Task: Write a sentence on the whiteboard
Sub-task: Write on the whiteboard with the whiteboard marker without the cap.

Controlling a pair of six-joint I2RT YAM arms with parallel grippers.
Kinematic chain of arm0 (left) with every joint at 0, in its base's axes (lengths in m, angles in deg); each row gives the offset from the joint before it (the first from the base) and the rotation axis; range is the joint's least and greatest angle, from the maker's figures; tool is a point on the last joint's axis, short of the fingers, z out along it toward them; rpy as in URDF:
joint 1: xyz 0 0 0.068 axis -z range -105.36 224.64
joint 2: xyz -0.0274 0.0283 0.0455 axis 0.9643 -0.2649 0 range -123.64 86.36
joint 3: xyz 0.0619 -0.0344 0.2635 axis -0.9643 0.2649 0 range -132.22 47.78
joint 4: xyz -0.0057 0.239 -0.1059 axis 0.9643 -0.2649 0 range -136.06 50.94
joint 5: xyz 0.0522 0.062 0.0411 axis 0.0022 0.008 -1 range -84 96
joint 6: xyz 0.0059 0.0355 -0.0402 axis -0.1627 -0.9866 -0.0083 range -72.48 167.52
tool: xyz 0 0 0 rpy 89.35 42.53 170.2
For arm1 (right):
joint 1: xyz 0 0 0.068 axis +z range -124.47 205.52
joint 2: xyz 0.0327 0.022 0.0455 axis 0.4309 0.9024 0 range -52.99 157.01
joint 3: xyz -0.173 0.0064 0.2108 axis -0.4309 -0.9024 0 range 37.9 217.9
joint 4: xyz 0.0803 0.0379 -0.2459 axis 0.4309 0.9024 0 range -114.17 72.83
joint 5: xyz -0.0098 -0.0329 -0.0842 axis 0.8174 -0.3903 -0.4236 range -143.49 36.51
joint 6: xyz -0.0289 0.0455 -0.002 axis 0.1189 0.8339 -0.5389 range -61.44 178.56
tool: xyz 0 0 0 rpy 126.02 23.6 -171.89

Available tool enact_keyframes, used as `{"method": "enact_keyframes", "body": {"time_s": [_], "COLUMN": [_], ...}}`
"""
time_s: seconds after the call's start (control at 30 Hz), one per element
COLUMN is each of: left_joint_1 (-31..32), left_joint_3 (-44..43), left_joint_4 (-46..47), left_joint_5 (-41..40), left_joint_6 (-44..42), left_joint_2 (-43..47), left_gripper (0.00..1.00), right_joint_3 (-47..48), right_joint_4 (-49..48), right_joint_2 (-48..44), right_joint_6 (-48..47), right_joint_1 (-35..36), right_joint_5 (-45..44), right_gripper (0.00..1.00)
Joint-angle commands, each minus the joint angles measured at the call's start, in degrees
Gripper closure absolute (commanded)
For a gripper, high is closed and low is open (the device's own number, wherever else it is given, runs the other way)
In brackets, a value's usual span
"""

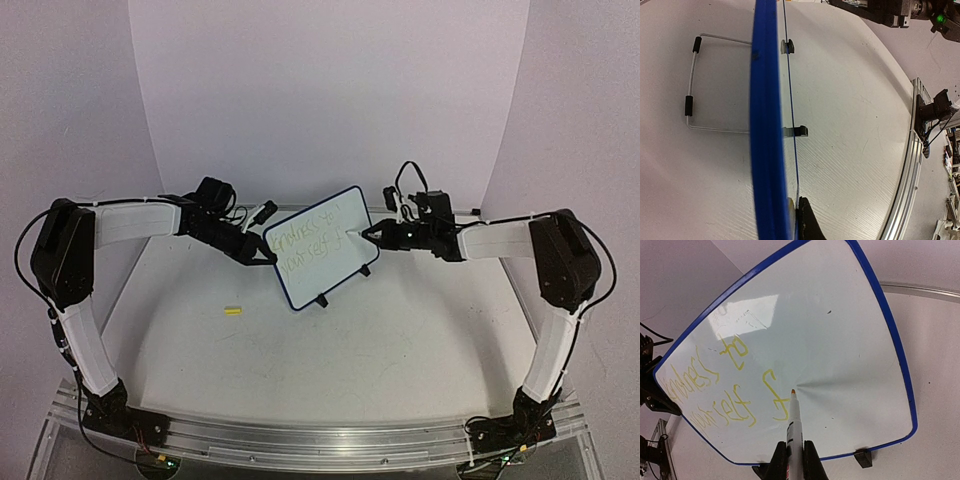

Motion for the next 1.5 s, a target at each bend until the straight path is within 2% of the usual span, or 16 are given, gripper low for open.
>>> {"method": "enact_keyframes", "body": {"time_s": [0.0,1.0,1.47], "left_joint_1": [0.33,0.35,0.33], "left_joint_3": [-2.04,-2.21,-2.26], "left_joint_4": [-0.62,-0.62,-0.63], "left_joint_5": [-1.48,-1.43,-1.34], "left_joint_6": [-0.90,-0.86,-0.78], "left_joint_2": [-0.79,-0.91,-0.83], "left_gripper": [1.00,1.00,1.00], "right_joint_3": [3.25,-1.21,-0.96], "right_joint_4": [-0.79,-0.77,-1.05], "right_joint_2": [1.73,1.86,-4.85], "right_joint_6": [0.05,1.14,1.11], "right_joint_1": [-0.03,0.00,1.05], "right_joint_5": [0.39,-1.22,-2.00], "right_gripper": [1.00,1.00,1.00]}}
